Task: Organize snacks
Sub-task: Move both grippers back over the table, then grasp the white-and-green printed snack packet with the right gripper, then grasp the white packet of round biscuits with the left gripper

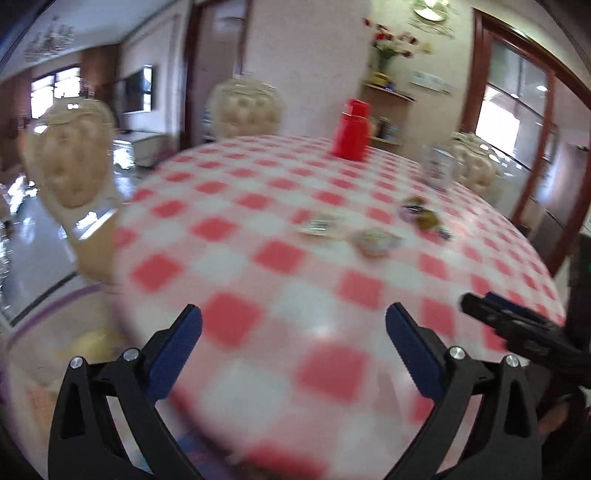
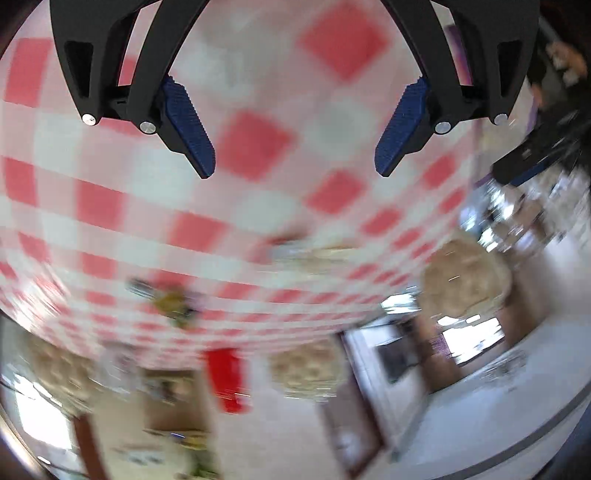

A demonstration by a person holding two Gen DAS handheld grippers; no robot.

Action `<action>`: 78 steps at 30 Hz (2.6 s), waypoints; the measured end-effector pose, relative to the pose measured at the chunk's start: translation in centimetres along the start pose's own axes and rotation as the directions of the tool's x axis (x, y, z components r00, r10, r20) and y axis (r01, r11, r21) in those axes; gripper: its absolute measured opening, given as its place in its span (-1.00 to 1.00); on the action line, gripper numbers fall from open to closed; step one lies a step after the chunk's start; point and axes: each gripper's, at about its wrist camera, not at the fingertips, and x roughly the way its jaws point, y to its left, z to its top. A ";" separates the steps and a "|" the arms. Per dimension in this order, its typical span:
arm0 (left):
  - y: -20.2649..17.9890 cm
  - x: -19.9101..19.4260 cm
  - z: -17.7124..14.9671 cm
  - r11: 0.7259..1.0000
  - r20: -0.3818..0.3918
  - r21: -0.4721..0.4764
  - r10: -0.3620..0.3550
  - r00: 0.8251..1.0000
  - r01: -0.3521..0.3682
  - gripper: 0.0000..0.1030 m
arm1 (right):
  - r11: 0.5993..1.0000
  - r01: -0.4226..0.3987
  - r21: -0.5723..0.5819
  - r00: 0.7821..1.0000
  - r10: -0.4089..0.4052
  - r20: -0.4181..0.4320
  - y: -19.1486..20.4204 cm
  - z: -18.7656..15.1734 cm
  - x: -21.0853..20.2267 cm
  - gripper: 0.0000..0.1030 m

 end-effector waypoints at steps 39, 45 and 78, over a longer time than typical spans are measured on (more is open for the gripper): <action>-1.0 13.6 1.9 0.919 -0.095 -0.395 -0.064 0.993 0.022 0.96 | 0.997 0.056 -0.047 0.998 -0.057 -0.015 -6.0 7.2 7.1 -0.25; -3.9 17.0 5.1 0.986 -0.238 -0.148 0.044 0.970 -0.081 0.96 | 0.958 -0.036 0.285 0.998 0.019 0.064 -14.7 5.7 3.4 -0.25; -16.2 15.9 2.7 0.975 -0.145 0.139 -0.151 0.978 0.171 -0.17 | 0.965 0.007 0.261 0.995 -0.033 0.094 -14.3 5.8 3.2 -0.24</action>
